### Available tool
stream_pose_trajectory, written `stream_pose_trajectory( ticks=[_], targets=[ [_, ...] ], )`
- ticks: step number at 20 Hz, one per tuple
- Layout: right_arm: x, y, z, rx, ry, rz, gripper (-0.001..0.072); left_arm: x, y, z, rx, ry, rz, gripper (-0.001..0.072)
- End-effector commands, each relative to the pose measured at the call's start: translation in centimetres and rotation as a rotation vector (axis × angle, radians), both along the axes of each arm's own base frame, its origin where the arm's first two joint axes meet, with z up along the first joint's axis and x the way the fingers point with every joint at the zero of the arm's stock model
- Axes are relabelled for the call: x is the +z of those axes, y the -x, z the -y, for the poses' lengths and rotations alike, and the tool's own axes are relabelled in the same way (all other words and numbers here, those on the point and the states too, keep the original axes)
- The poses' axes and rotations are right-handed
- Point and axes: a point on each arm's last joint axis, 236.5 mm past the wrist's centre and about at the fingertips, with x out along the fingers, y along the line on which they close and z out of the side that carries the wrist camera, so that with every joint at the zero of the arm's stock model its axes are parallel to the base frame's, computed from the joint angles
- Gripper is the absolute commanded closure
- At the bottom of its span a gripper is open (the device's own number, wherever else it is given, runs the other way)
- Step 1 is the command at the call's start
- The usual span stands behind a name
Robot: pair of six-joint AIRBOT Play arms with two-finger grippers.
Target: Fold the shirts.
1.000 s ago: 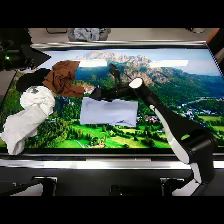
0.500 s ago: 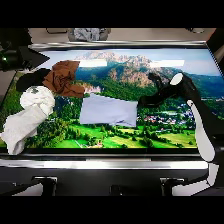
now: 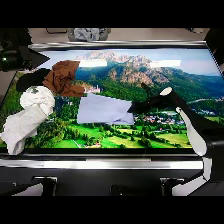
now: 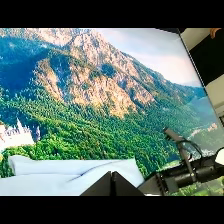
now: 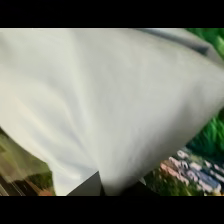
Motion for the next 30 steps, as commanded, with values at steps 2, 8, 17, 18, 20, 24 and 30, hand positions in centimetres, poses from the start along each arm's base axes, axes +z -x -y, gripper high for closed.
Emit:
stream_pose_trajectory(
  ticks=[2,8,17,18,20,24,30],
  targets=[
    [7.1,-5.7,4.7,-0.082,-0.062,0.251,0.0664,0.0,0.0,0.0,0.0,0.0,0.0,0.0678],
    [12.7,-6.3,27.9,-0.469,0.049,0.327,0.0663,-0.3,-0.1,-0.3,0.005,-0.018,-0.004,0.0678],
    [7.8,13.2,50.4,-0.811,0.362,-0.03,0.0662,-0.3,0.5,1.7,-0.04,-0.017,-0.003,0.0678],
    [6.3,15.9,51.1,-0.812,0.427,-0.139,0.0662,-0.3,0.6,2.1,-0.047,-0.017,-0.003,0.0678],
    [3.7,20.1,51.3,-0.807,0.505,-0.317,0.0661,-0.3,0.8,2.7,-0.062,-0.017,-0.003,0.0678],
    [-0.4,23.8,47.8,-0.789,0.479,-0.469,0.0661,-0.3,1.0,3.6,-0.081,-0.017,-0.003,0.0678],
    [-2.1,27.8,44.9,-0.864,0.539,-0.567,0.0659,-0.3,1.1,3.8,-0.086,-0.017,-0.003,0.0678]
  ],
)
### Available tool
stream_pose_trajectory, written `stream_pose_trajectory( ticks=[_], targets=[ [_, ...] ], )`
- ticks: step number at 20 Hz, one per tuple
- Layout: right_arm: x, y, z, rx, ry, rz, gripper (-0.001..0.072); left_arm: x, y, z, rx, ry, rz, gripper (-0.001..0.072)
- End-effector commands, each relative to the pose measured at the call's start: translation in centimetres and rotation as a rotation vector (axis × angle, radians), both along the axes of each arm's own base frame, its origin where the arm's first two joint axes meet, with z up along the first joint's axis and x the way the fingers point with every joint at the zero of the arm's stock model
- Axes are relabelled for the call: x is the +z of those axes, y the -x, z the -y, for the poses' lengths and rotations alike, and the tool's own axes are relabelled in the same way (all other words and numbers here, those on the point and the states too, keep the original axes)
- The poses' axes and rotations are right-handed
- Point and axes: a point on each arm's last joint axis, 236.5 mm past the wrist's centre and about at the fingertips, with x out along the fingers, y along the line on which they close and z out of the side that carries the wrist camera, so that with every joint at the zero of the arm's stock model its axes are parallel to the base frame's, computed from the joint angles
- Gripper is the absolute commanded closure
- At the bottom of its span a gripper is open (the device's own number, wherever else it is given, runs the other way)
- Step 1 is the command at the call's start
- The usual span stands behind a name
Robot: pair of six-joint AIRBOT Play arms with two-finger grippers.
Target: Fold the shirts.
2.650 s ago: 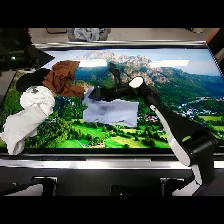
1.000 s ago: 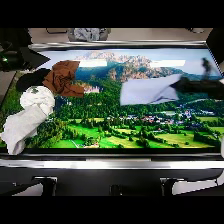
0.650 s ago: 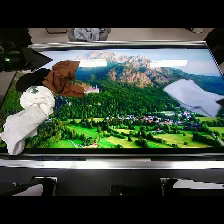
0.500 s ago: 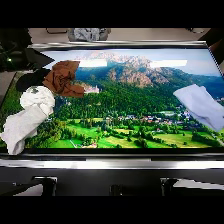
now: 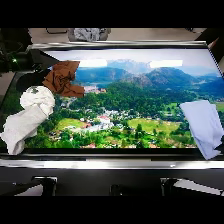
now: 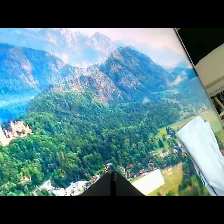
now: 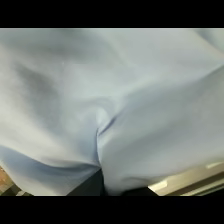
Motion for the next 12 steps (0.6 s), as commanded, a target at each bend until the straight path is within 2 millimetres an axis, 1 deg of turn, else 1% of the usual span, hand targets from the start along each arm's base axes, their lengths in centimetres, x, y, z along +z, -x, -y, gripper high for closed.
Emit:
stream_pose_trajectory(
  ticks=[1,4,6,7,8,9,10,11,12],
  targets=[
    [-1.1,2.6,-1.6,-0.038,0.014,-0.068,0.0657,0.0,0.0,0.1,-0.002,0.0,0.001,0.0678],
    [-1.5,3.6,-3.3,-0.043,-0.017,-0.091,0.0655,0.0,0.0,0.1,-0.002,0.0,0.001,0.0678],
    [-1.3,3.9,-3.6,-0.066,-0.008,-0.098,0.0655,0.0,0.0,0.1,-0.002,0.0,0.001,0.0678],
    [-1.1,3.9,-3.5,-0.067,0.003,-0.096,0.0603,0.0,0.0,0.1,-0.002,0.0,0.001,0.0678],
    [-0.6,4.0,-2.9,-0.057,0.038,-0.09,0.0391,0.0,0.0,0.1,-0.002,0.0,0.001,0.0678],
    [0.2,4.1,-1.8,-0.008,0.088,-0.084,0.0168,0.1,0.0,0.1,-0.002,0.001,0.001,0.0678],
    [1.9,4.3,-0.5,0.067,0.142,-0.083,0.0007,0.1,0.0,0.1,-0.002,0.004,0.002,0.0678],
    [4.2,4.2,1.5,0.099,0.217,-0.084,0.0012,0.2,0.1,0.1,-0.002,0.004,0.003,0.0678],
    [7.6,3.5,4.2,0.098,0.326,-0.063,0.0013,0.3,0.0,0.1,-0.002,0.002,0.007,0.0679]
  ],
)
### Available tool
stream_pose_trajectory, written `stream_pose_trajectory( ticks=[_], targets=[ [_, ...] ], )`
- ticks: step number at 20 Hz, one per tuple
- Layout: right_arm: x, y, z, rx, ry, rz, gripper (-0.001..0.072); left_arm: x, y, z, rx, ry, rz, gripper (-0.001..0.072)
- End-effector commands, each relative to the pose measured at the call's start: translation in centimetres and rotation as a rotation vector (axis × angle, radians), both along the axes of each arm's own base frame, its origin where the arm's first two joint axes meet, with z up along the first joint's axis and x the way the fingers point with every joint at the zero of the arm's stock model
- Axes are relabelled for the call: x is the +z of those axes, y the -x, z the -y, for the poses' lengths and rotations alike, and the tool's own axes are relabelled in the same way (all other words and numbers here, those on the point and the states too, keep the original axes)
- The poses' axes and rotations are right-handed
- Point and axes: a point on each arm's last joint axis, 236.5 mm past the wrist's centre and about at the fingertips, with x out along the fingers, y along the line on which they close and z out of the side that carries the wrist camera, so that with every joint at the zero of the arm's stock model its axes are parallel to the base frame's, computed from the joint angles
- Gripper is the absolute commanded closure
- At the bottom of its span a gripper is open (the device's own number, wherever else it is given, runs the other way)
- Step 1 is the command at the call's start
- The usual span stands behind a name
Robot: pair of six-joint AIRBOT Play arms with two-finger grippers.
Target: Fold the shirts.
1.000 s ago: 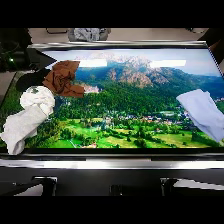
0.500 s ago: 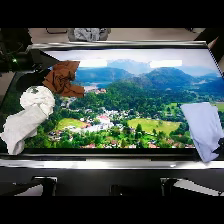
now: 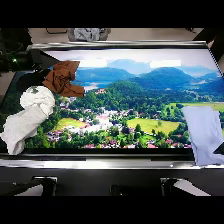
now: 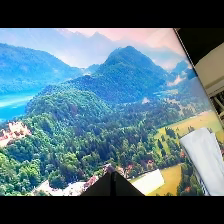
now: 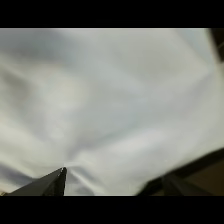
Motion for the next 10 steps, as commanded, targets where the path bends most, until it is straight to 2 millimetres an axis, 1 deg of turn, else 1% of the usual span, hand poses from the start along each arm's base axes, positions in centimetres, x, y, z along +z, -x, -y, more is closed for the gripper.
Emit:
stream_pose_trajectory(
  ticks=[1,2,3,4,5,6,7,8,9,10],
  targets=[
    [9.1,-1.6,6.8,0.109,0.304,0.056,0.0013,0.4,-0.2,-0.1,0.007,-0.003,0.016,0.0679],
    [14.2,-4.3,9.4,0.19,0.463,0.126,0.0018,0.6,-0.9,-0.8,0.04,-0.03,0.041,0.068],
    [19.9,-7.8,11.1,0.288,0.643,0.206,0.0023,0.4,-2.0,-2.1,0.109,-0.096,0.062,0.0681],
    [25.0,-11.7,11.2,0.382,0.79,0.288,0.0024,-0.3,-3.4,-4.2,0.208,-0.21,0.075,0.0682],
    [29.1,-15.7,9.6,0.479,0.901,0.373,0.0024,-1.1,-4.4,-6.4,0.298,-0.339,0.072,0.0682],
    [32.0,-20.0,6.4,0.578,0.961,0.465,0.0025,-2.2,-5.3,-8.6,0.377,-0.483,0.064,0.0681],
    [32.5,-23.7,2.0,0.673,0.942,0.542,0.0028,-3.2,-5.9,-10.3,0.439,-0.609,0.059,0.068],
    [31.2,-26.3,-2.7,0.735,0.856,0.586,0.0028,-4.6,-6.2,-11.1,0.468,-0.692,0.035,0.0678],
    [28.7,-27.9,-7.2,0.786,0.731,0.582,0.0029,-6.6,-6.0,-11.0,0.453,-0.731,-0.023,0.0661],
    [25.2,-28.8,-11.8,0.851,0.577,0.542,0.0028,-9.7,-5.0,-10.5,0.409,-0.746,-0.139,0.0488]
  ],
)
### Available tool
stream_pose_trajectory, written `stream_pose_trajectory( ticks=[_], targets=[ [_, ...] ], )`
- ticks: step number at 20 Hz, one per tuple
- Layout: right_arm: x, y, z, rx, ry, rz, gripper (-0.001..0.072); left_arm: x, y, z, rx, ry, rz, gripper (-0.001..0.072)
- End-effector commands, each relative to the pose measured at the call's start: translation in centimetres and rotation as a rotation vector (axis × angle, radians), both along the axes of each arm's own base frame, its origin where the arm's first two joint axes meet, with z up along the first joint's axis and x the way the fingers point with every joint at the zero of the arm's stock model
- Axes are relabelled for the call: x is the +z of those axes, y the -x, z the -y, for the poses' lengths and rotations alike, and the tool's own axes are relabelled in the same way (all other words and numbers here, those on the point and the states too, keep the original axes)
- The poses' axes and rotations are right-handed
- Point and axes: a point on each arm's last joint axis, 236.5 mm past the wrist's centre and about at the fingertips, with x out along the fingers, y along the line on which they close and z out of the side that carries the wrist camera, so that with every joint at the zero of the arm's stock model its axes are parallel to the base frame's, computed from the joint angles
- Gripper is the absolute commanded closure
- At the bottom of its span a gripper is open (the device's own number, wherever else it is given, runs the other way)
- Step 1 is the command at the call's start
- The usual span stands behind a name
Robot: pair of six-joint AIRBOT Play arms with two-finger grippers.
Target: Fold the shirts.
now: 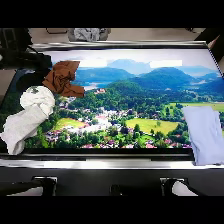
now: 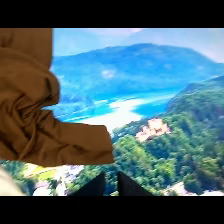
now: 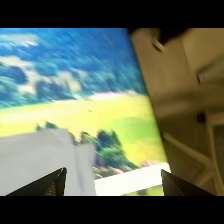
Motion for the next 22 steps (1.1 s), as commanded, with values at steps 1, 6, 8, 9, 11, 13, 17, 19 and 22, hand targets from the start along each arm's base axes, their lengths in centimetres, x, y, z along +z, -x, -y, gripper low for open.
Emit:
stream_pose_trajectory(
  ticks=[1,6,8,9,11,13,17,19,22],
  targets=[
    [-4.9,-4.5,-15.5,0.288,-0.213,-0.188,0.0026,-7.2,2.1,-3.0,0.132,-0.188,-0.271,0.0172],
    [-13.8,-0.9,-24.7,0.455,-0.474,-0.6,0.002,-15.3,9.3,-1.8,0.091,-0.152,-0.521,-0.0006],
    [-14.0,-1.7,-23.5,0.435,-0.381,-0.591,0.0023,-14.6,9.1,-1.6,0.093,-0.127,-0.46,-0.0006],
    [-14.0,-1.7,-23.4,0.433,-0.377,-0.59,0.0027,-14.4,9.0,-1.6,0.094,-0.129,-0.452,-0.0007],
    [-14.0,-1.7,-23.2,0.429,-0.374,-0.59,0.0027,-14.4,8.9,-1.6,0.094,-0.129,-0.454,-0.0007],
    [-14.0,-1.7,-23.2,0.428,-0.375,-0.591,0.0027,-14.5,8.9,-1.6,0.094,-0.129,-0.455,-0.0007],
    [-14.0,-1.7,-23.2,0.428,-0.375,-0.59,0.0027,-14.5,8.9,-1.6,0.093,-0.129,-0.455,-0.0007],
    [-14.0,-1.7,-23.2,0.428,-0.375,-0.591,0.0027,-14.5,8.9,-1.6,0.094,-0.129,-0.455,-0.0007],
    [-14.0,-1.7,-23.2,0.428,-0.375,-0.59,0.0027,-14.5,8.9,-1.6,0.094,-0.129,-0.455,-0.0007]
  ],
)
